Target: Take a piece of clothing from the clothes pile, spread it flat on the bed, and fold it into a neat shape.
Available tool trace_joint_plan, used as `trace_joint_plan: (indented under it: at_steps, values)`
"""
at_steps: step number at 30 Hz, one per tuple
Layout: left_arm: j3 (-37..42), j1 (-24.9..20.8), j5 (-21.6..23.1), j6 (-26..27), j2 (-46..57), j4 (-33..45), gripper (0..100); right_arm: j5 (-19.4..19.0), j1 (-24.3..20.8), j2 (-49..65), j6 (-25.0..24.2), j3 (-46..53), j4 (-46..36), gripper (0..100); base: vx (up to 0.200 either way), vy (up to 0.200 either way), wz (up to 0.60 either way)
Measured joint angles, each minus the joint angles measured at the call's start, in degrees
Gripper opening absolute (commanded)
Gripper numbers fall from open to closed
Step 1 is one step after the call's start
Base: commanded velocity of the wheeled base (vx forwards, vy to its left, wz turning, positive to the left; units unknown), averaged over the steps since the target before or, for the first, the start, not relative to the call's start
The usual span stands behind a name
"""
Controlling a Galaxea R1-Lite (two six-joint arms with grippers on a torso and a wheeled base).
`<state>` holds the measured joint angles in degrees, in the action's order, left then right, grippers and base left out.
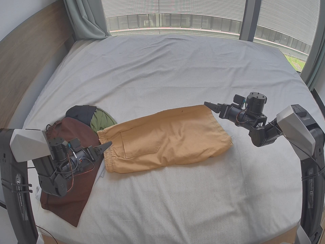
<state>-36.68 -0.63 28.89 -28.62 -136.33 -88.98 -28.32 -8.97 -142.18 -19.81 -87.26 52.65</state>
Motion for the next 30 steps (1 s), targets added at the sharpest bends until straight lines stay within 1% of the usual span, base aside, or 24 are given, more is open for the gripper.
trace_joint_plan:
  at_steps: [5, 11, 13, 22, 27, 30]
  values:
    - [-0.02, 0.04, -0.13, -2.52, 1.29, 0.05, 100, 0.05, -0.73, 2.02, 0.02, 3.69, 0.3, 100, 0.0, 0.0, 0.0]
    - [0.17, -0.13, -0.16, -12.37, 5.53, 0.02, 100, 0.05, -1.72, 4.22, 0.02, 7.28, 2.0, 100, 0.0, 0.0, 0.0]
    - [0.22, -0.52, -0.24, -14.46, 6.58, -0.02, 100, 0.02, -1.88, 4.63, 0.02, 7.89, 2.41, 100, 0.0, 0.0, 0.0]
    - [-1.68, -2.17, -2.65, -15.12, 5.73, 0.0, 100, 0.07, -2.02, 5.13, 0.02, 9.31, 4.88, 100, 0.0, 0.0, 0.0]
    - [-5.27, -2.41, -5.88, -15.01, 2.84, 0.0, 100, 0.11, -2.0, 5.16, 0.02, 10.03, 6.47, 100, 0.0, 0.0, 0.0]
    - [-7.01, -2.43, -6.95, -14.99, 1.13, 0.02, 100, 0.1, -2.0, 5.16, 0.02, 10.95, 7.84, 100, 0.0, 0.0, 0.0]
